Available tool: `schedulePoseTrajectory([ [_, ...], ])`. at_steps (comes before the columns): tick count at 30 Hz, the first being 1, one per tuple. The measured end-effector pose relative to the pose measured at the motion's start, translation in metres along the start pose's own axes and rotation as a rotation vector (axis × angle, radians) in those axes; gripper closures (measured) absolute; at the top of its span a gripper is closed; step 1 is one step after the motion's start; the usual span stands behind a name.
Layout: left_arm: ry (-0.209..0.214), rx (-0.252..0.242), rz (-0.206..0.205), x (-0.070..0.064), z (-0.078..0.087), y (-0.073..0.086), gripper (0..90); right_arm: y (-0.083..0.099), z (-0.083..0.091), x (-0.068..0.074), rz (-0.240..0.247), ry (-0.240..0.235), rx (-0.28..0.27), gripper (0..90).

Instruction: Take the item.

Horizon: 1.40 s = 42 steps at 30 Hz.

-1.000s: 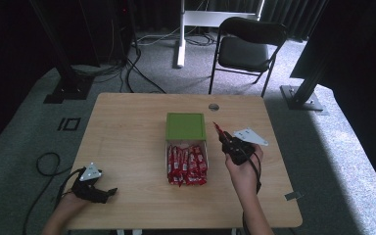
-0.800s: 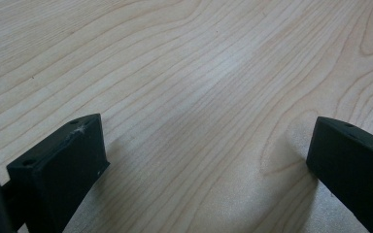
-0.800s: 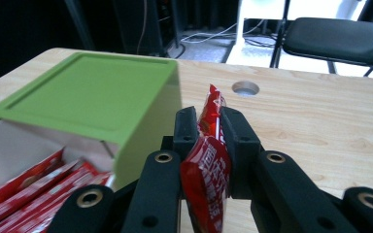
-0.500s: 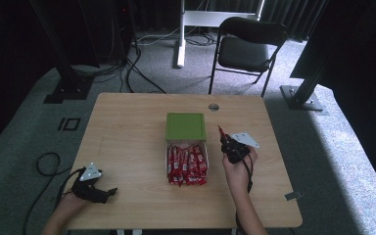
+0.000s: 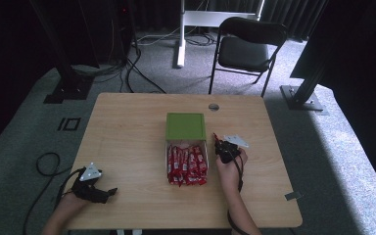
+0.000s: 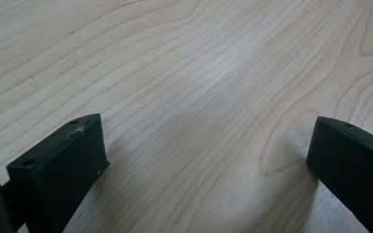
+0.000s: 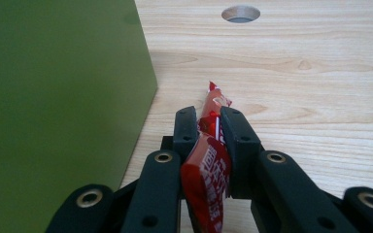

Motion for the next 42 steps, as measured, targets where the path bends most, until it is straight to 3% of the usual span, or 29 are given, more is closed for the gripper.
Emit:
schedulePoseTrajectory([
  [16,0.0,0.0,0.0,0.0,0.0,0.0,1.5,0.022,-0.01,-0.001,-0.034,-0.011,0.074,75.6],
  [21,0.0,0.0,0.0,0.0,0.0,0.0,1.6,0.021,-0.009,-0.001,-0.033,-0.006,0.08,66.8],
  [22,0.0,0.0,0.0,0.0,0.0,0.0,1.6,0.018,-0.006,-0.001,-0.022,-0.015,0.065,59.2],
  [26,0.0,0.0,0.0,0.0,0.0,0.0,1.6,0.013,-0.001,-0.003,-0.02,-0.037,0.046,50.7],
  [27,0.0,0.0,0.0,0.0,0.0,0.0,1.6,0.011,0.003,-0.006,-0.004,-0.048,0.041,44.5],
  [29,0.0,0.0,0.002,0.0,0.0,0.0,1.6,0.01,0.006,-0.008,0.002,-0.051,0.035,43.9],
  [30,0.0,0.0,0.002,0.0,0.0,0.0,1.6,0.008,0.011,-0.012,-0.022,-0.07,0.023,35.3],
  [31,0.0,0.0,0.002,0.0,0.0,0.0,1.5,0.007,0.013,-0.015,-0.024,-0.065,0.015,32.1],
  [42,0.0,0.0,0.002,0.0,0.0,0.0,1.6,0.012,0.033,-0.039,0.034,-0.069,0.022,26.2],
])
Point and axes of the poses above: each handheld gripper's, and its own axes: z roughly backward along the jaws, y roughly out of its underside, x roughly to its left, the point moved 7 cm from there along -z, roughly forward along the jaws, and after that the axes turned 8 degrees about -x, right-handed, at the moved point
